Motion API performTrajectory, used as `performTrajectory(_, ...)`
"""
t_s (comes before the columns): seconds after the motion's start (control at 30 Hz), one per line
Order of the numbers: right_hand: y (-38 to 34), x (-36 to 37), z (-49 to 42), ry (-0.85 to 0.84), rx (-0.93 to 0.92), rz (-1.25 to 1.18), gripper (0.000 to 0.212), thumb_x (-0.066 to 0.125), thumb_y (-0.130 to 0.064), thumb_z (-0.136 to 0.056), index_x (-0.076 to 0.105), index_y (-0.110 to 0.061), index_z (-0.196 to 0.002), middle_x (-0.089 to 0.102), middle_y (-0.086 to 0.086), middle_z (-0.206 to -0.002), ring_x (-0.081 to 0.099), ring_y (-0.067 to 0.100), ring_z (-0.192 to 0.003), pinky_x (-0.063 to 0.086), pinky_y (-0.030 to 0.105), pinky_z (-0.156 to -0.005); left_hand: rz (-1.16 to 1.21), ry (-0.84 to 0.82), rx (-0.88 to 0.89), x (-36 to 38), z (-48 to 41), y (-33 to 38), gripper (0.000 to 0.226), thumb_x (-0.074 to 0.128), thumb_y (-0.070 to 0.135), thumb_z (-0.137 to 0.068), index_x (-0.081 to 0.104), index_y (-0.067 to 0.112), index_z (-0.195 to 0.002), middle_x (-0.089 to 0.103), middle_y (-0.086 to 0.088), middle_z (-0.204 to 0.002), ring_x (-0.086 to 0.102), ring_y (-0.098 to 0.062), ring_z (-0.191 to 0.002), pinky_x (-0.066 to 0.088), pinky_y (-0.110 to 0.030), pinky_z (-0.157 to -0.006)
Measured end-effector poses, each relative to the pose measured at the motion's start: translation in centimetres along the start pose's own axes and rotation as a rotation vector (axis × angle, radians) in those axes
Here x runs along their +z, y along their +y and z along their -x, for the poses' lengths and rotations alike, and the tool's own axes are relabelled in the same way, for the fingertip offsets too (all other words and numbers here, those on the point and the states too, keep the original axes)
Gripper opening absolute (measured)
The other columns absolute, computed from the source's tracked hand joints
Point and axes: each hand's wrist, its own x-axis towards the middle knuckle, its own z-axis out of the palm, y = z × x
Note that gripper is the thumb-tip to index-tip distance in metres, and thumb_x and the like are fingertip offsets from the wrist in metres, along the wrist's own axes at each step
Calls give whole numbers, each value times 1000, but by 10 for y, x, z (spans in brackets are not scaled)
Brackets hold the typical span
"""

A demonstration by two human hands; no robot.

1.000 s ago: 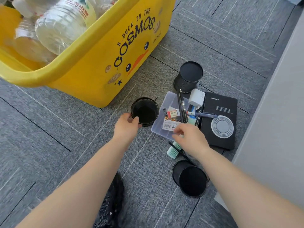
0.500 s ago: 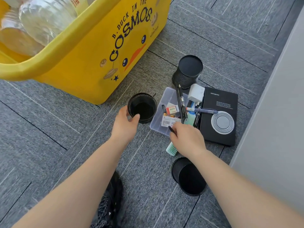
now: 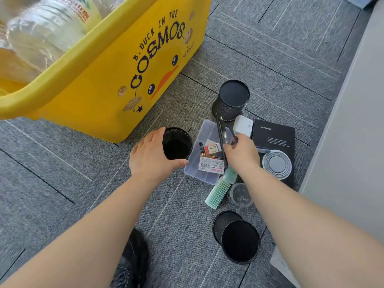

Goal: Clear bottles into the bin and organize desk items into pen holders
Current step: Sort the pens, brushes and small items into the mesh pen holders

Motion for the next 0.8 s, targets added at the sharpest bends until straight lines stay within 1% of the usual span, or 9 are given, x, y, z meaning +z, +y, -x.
performTrajectory(0.1, -5, 7, -1, -8, -45, 150, 42, 65, -35, -86, 52, -12, -119, 54, 11, -121, 54, 33, -111, 46, 40, -82, -76, -7, -12, -2, -1, 3, 111, 70, 73, -59, 20, 29, -148, 29, 3, -154, 32, -22, -140, 25, -46, -114)
performTrajectory(0.17, -7, 9, 0, -11, -47, 182, 48, 67, -35, -85, 50, -10, -123, 53, 11, -123, 53, 33, -114, 46, 42, -85, -99, -5, -13, -4, -1, 5, 111, 69, 74, -59, 20, 28, -148, 30, 4, -153, 31, -21, -140, 23, -45, -115)
performTrajectory(0.27, -4, 9, -3, -53, -15, 194, 43, 67, -37, -85, 54, -10, -116, 58, 12, -118, 56, 34, -108, 47, 40, -80, -92, -9, -10, -3, -1, 4, 111, 68, 74, -59, 20, 29, -148, 29, 4, -154, 30, -19, -141, 19, -45, -117)
performTrajectory(0.37, -2, 7, -3, -106, -14, 224, 36, 65, -34, -86, 56, -11, -112, 59, 12, -115, 57, 34, -105, 44, 35, -73, -72, -18, -19, -1, -1, 3, 111, 68, 74, -60, 18, 29, -148, 28, 4, -154, 30, -19, -141, 18, -47, -117)
performTrajectory(0.57, -5, 5, 3, -122, -28, 225, 30, 52, -29, -92, 53, -5, -109, 57, 16, -113, 54, 38, -105, 40, 37, -71, -53, -38, -27, -1, 0, 3, 110, 68, 74, -61, 16, 32, -148, 26, 5, -155, 33, -21, -139, 23, -49, -115)
performTrajectory(0.63, -7, 3, 4, -133, -39, 149, 26, 47, -25, -94, 48, -4, -109, 57, 18, -112, 55, 38, -102, 40, 39, -73, -34, -52, -31, -3, 1, 2, 109, 69, 72, -61, 16, 32, -148, 28, 6, -154, 36, -22, -137, 29, -49, -112)
performTrajectory(0.7, -11, -3, 9, -163, -68, -97, 19, 45, -21, -96, 46, -7, -108, 61, 15, -106, 58, 35, -98, 42, 39, -77, 12, -94, -37, -6, 0, 2, 108, 71, 70, -61, 16, 33, -147, 29, 7, -153, 41, -25, -133, 36, -50, -105)
performTrajectory(0.73, -15, -6, 13, -178, -88, -240, 15, 45, -20, -96, 47, -9, -106, 63, 11, -101, 60, 32, -96, 44, 38, -78, 40, -116, -39, -7, -1, 1, 108, 72, 68, -62, 16, 33, -147, 30, 7, -152, 43, -25, -132, 38, -49, -101)
performTrajectory(0.8, -24, -14, 23, -244, -129, -435, 12, 49, -22, -95, 51, -15, -105, 66, 2, -93, 63, 20, -86, 48, 38, -80, 91, -143, -35, -6, -1, 0, 109, 74, 65, -63, 14, 33, -148, 27, 7, -153, 43, -26, -131, 42, -48, -95)
